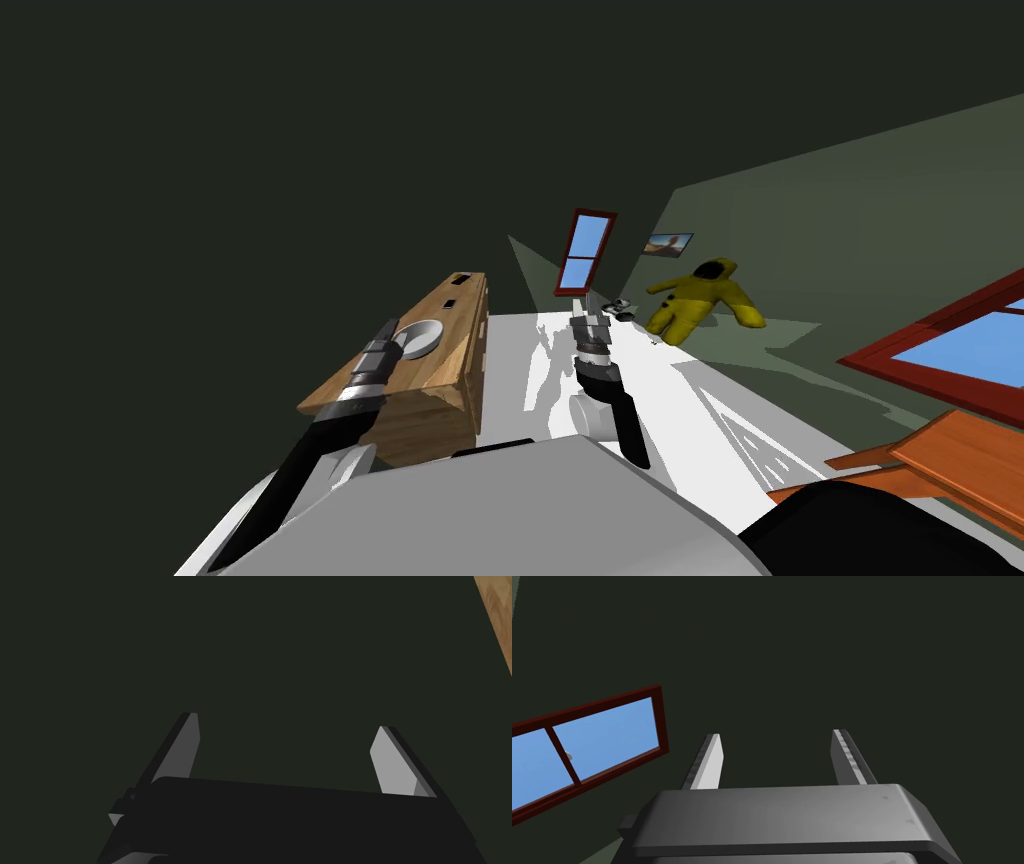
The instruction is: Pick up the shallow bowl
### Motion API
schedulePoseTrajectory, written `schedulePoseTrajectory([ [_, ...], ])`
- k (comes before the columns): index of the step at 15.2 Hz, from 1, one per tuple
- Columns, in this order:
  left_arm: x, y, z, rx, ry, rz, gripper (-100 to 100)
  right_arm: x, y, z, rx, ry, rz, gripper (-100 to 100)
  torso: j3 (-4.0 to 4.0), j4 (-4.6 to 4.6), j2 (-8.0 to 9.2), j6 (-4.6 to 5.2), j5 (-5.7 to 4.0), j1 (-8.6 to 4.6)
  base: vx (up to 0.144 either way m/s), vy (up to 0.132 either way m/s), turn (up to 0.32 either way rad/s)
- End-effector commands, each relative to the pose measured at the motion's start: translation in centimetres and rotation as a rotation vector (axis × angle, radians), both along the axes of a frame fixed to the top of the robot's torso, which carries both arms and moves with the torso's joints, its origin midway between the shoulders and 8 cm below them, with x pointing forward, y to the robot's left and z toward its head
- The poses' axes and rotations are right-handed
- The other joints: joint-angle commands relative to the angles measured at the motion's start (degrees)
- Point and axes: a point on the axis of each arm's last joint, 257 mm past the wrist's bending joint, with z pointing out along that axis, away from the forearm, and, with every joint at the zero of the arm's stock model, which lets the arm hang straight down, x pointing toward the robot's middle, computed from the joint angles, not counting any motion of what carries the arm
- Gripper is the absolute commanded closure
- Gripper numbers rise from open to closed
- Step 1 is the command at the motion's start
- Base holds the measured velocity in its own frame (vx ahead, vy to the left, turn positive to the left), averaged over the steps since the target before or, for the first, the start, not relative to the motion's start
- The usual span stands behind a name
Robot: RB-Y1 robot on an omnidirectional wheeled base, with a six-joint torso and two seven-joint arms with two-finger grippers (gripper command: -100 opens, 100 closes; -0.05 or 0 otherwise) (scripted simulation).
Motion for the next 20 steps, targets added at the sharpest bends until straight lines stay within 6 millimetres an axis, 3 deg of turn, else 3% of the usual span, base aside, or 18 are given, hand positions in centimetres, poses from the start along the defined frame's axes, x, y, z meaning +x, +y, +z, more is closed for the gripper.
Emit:
schedulePoseTrajectory([
  [1, 0.3, 1.3, -1.1, 0.008, 0.053, 0.012, -100, 0.0, 0.0, 0.0, 0.0, 0.0, 0.0, 0, 0.0, 0.0, 0.0, 0.0, 0.0, 0.0, -0.013, -0.014, -0.056],
  [5, 0.8, 3.6, -2.7, 0.015, 0.133, 0.036, -100, 0.0, 0.0, 0.0, 0.0, 0.0, 0.0, 0, 0.02, 0.01, 0.04, 0.0, -0.01, -0.04, -0.015, -0.022, -0.072],
  [7, 0.9, 3.7, -3.3, 0.012, 0.157, 0.041, -100, 0.0, 0.0, 0.0, 0.0, 0.0, 0.0, 0, 0.02, 0.01, 0.04, 0.01, -0.01, -0.04, -0.011, -0.02, -0.052],
  [8, 1.0, 4.9, -3.9, 0.014, 0.19, 0.054, -100, 0.0, 0.0, 0.0, 0.0, 0.0, 0.0, 0, 0.01, 0.01, 0.02, 0.0, -0.01, -0.03, -0.011, -0.02, -0.052],
  [10, 1.1, 5.1, -4.4, 0.011, 0.208, 0.058, -100, 0.0, 0.0, 0.0, 0.0, 0.0, 0.0, 0, 0.02, 0.01, 0.03, 0.0, -0.01, -0.04, -0.01, -0.021, -0.049],
  [11, 1.2, 6.4, -4.9, 0.011, 0.24, 0.073, -100, 0.0, 0.0, 0.0, 0.0, 0.0, 0.0, 0, 0.01, 0.01, 0.02, 0.0, -0.01, -0.04, -0.012, -0.018, -0.058],
  [13, 1.2, 6.5, -5.5, 0.008, 0.262, 0.078, -100, 0.0, 0.0, 0.0, 0.0, 0.0, 0.0, 0, 0.02, 0.01, 0.03, 0.01, -0.01, -0.03, -0.013, -0.02, -0.065],
  [14, 1.2, 7.9, -5.9, 0.007, 0.29, 0.094, -100, 0.0, 0.0, 0.0, 0.0, 0.0, 0.0, 0, 0.02, 0.01, 0.03, 0.01, -0.01, -0.04, -0.015, -0.038, -0.08],
  [16, 1.3, 8.1, -6.6, 0.002, 0.317, 0.1, -100, 0.0, 0.0, 0.0, 0.0, 0.0, 0.0, 0, 0.02, 0.01, 0.04, 0.01, -0.02, -0.11, -0.01, -0.032, -0.063],
  [17, 1.2, 9.5, -6.8, 0.0, 0.339, 0.116, -100, 0.0, 0.0, 0.0, 0.0, 0.0, 0.0, 0, 0.02, 0.01, 0.02, 0.0, -0.02, -0.08, -0.009, -0.021, -0.053],
  [20, 1.2, 9.7, -7.7, -0.006, 0.373, 0.124, -100, 0.0, 0.0, 0.0, 0.0, 0.0, 0.0, 0, 0.01, 0.01, 0.01, 0.01, -0.01, -0.05, -0.007, -0.02, -0.044],
])
